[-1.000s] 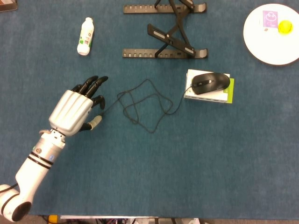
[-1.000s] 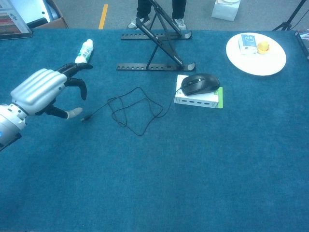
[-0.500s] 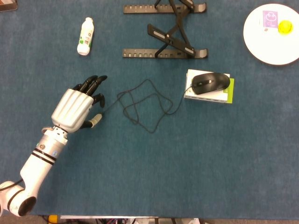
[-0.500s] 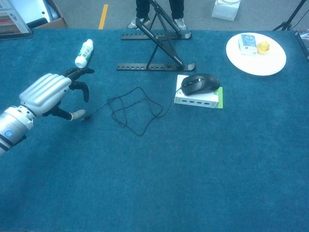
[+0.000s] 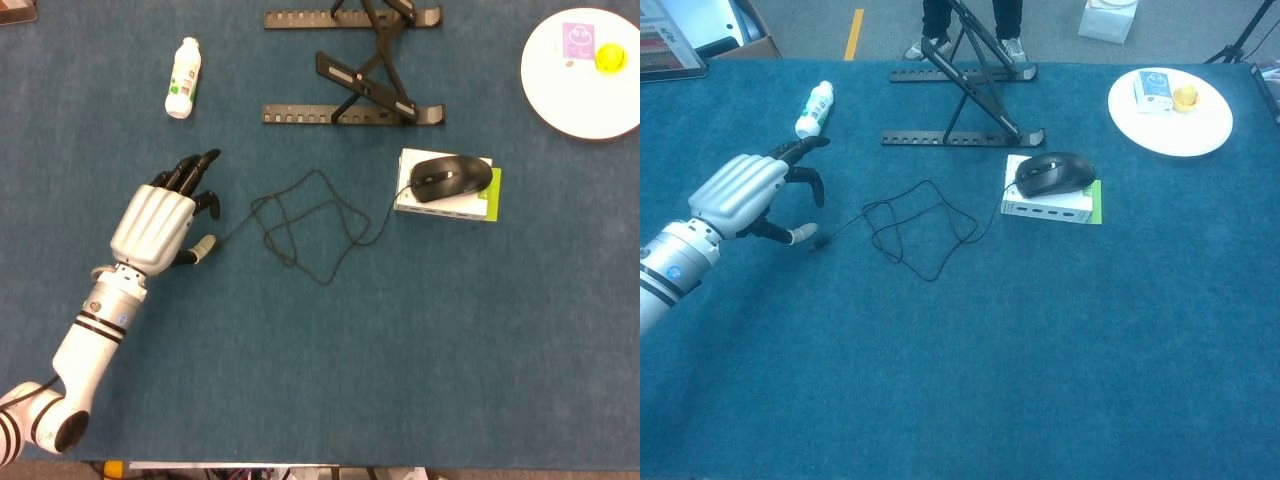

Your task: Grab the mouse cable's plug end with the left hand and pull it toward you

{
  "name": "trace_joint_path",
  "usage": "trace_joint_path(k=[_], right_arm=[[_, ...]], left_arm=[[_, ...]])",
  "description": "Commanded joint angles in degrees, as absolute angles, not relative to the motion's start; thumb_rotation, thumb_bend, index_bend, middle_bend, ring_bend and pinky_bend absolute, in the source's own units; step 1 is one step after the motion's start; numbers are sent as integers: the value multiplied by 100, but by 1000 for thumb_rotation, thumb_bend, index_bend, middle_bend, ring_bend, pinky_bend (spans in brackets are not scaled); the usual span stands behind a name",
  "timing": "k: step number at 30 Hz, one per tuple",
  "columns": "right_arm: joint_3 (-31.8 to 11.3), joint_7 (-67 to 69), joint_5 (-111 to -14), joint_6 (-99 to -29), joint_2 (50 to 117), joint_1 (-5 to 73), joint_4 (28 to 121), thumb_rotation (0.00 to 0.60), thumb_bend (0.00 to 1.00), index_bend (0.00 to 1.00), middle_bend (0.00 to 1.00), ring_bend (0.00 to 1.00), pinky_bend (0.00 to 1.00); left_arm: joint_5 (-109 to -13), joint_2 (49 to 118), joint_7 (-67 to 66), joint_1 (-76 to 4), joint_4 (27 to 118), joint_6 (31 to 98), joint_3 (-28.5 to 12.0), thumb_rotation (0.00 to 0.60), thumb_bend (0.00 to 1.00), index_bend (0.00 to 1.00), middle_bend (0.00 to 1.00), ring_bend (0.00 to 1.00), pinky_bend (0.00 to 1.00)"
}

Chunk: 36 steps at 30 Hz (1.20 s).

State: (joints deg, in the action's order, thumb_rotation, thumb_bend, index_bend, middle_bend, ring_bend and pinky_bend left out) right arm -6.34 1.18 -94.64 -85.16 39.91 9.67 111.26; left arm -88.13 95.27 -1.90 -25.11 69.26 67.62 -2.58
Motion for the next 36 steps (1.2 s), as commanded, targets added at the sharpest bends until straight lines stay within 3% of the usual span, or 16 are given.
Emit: trace_joint_path(k=[1, 36], right_arm=[[-624, 136, -9473, -8539, 3993, 951, 11115, 600, 381, 320, 203, 112, 82], [-539, 247, -9447, -8513, 4125, 918, 10953, 600, 381, 320, 203, 112, 82]], left_arm=[[-8783, 9571, -192, -2506, 6917, 6769, -241, 600, 264, 472, 45, 90, 280], [-8662, 9939, 46, -2385, 6480, 6814, -56, 600, 264, 475, 45, 90, 266]])
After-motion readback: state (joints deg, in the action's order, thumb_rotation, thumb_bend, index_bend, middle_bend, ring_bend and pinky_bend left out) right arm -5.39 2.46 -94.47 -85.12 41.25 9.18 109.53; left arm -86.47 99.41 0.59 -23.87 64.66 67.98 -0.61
